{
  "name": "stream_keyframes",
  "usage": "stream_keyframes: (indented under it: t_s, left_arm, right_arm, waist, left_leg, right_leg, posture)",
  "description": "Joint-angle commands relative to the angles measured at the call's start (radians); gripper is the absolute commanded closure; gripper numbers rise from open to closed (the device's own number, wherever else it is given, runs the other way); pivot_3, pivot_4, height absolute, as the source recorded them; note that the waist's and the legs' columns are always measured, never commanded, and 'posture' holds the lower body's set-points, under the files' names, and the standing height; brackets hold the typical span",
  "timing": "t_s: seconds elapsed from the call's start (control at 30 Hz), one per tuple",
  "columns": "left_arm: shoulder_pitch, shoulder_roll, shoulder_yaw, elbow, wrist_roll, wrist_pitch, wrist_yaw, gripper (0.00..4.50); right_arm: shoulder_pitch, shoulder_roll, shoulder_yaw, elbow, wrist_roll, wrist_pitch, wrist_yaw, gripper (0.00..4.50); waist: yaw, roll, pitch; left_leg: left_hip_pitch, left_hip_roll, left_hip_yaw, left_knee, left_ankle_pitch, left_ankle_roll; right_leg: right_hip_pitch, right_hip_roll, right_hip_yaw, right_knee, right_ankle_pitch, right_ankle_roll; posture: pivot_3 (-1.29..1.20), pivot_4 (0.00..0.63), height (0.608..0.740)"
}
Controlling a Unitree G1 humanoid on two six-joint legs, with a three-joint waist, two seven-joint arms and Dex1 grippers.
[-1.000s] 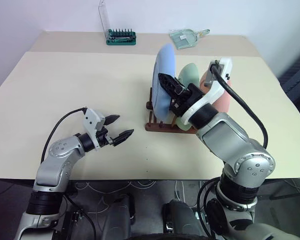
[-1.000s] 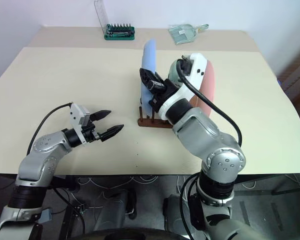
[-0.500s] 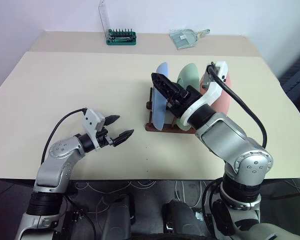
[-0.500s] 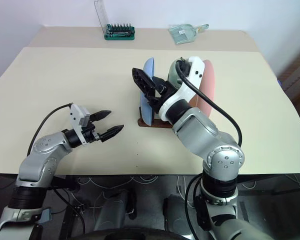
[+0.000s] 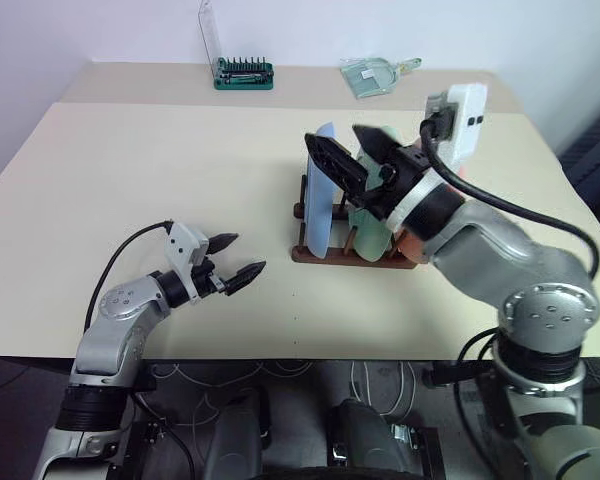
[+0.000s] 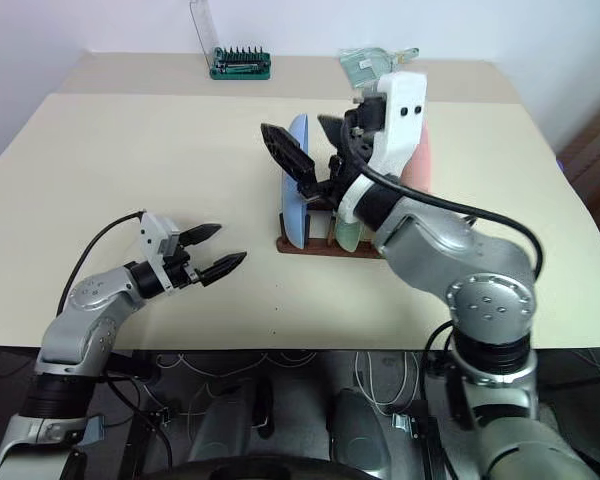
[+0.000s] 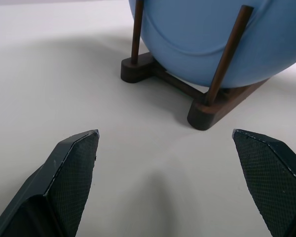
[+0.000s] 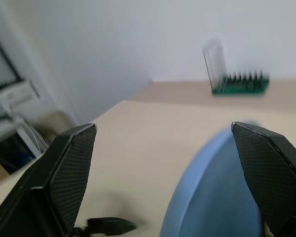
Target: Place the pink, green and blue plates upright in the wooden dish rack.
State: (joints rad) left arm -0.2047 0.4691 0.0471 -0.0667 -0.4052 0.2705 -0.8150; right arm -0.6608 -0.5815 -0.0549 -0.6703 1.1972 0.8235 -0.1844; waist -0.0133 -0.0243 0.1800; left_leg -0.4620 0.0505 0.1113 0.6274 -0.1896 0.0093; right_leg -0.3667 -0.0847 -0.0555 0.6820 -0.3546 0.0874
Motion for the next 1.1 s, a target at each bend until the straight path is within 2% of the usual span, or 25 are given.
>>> stream_keyframes:
  t_s: [0.03, 0.1, 0.2, 0.3, 0.4, 0.47, 0.53, 0.73, 1.1]
  left_arm:
    - [-0.019, -0.002, 0.004, 0.014, 0.007, -0.038, -0.007, 0.00]
    - [-0.025, -0.003, 0.006, 0.031, 0.012, -0.052, -0.009, 0.00]
    - [-0.040, -0.006, 0.007, 0.064, 0.027, -0.073, -0.002, 0.00]
    - [-0.071, -0.009, 0.012, 0.127, 0.057, -0.109, 0.016, 0.00]
    - [-0.102, -0.004, 0.024, 0.195, 0.084, -0.141, 0.035, 0.00]
    - [-0.108, 0.007, 0.036, 0.231, 0.094, -0.157, 0.039, 0.00]
    - [-0.113, 0.003, 0.032, 0.247, 0.106, -0.164, 0.049, 0.00]
    - [-0.064, 0.019, 0.050, 0.206, 0.100, -0.152, 0.056, 0.00]
    - [-0.002, 0.007, 0.081, 0.124, 0.095, -0.114, 0.119, 0.00]
  right_arm:
    - [0.044, -0.159, -0.211, -0.039, -0.049, -0.067, 0.199, 0.04]
    - [0.135, -0.246, -0.366, 0.000, -0.068, -0.088, 0.299, 0.04]
    - [0.293, -0.293, -0.566, 0.053, -0.073, -0.116, 0.431, 0.04]
    - [0.505, -0.269, -0.723, 0.098, -0.116, -0.159, 0.592, 0.04]
    - [0.713, -0.189, -0.784, 0.160, -0.197, -0.236, 0.721, 0.04]
    - [0.822, -0.135, -0.759, 0.203, -0.289, -0.308, 0.780, 0.04]
    - [0.867, -0.113, -0.713, 0.257, -0.370, -0.363, 0.814, 0.04]
    - [0.852, -0.070, -0.526, 0.371, -0.619, -0.505, 0.788, 0.04]
    - [0.739, -0.049, -0.442, 0.474, -0.681, -0.549, 0.788, 0.04]
  waist:
    - [0.004, 0.000, 0.000]
    - [0.007, 0.000, 0.000]
    - [0.005, 0.000, 0.000]
    - [0.005, 0.000, -0.001]
    - [0.003, 0.000, -0.001]
    - [0.000, 0.001, -0.002]
    - [-0.004, 0.004, -0.002]
    - [-0.006, 0.008, -0.003]
    - [0.001, 0.009, -0.003]
  left_leg:
    - [0.000, 0.000, 0.000, 0.000, -0.001, 0.001]
    - [0.000, -0.001, 0.000, 0.001, -0.002, 0.003]
    - [0.001, -0.001, 0.000, 0.000, -0.003, 0.004]
    - [0.002, -0.001, 0.000, 0.000, -0.003, 0.004]
    - [0.003, -0.001, -0.001, 0.001, -0.003, 0.004]
    - [0.004, -0.001, -0.001, 0.001, -0.003, 0.005]
    - [0.004, -0.001, -0.001, 0.001, -0.003, 0.004]
    - [0.008, 0.000, 0.000, 0.000, -0.003, 0.004]
    - [0.007, -0.001, 0.000, 0.000, 0.000, 0.000]
  right_leg:
    - [0.000, 0.000, 0.000, -0.001, 0.000, 0.000]
    - [0.002, -0.001, -0.001, -0.003, 0.000, 0.000]
    - [0.006, -0.002, -0.002, -0.007, 0.000, 0.001]
    - [0.007, -0.002, -0.003, -0.007, 0.000, 0.001]
    - [0.009, -0.001, -0.003, -0.007, 0.000, 0.001]
    - [0.009, -0.001, -0.002, -0.007, 0.000, 0.001]
    - [0.009, -0.001, -0.002, -0.007, 0.000, 0.001]
    - [0.010, 0.000, -0.001, -0.007, 0.001, 0.002]
    - [0.011, -0.001, -0.001, -0.007, 0.001, 0.002]
  posture:
    - [0.00, 0.150, 0.732]
    - [0.00, 0.150, 0.732]
    - [0.00, 0.150, 0.732]
    - [0.00, 0.150, 0.732]
    - [0.00, 0.150, 0.732]
    - [0.00, 0.150, 0.732]
    - [0.00, 0.150, 0.732]
    - [0.00, 0.150, 0.732]
    - [0.00, 0.150, 0.732]
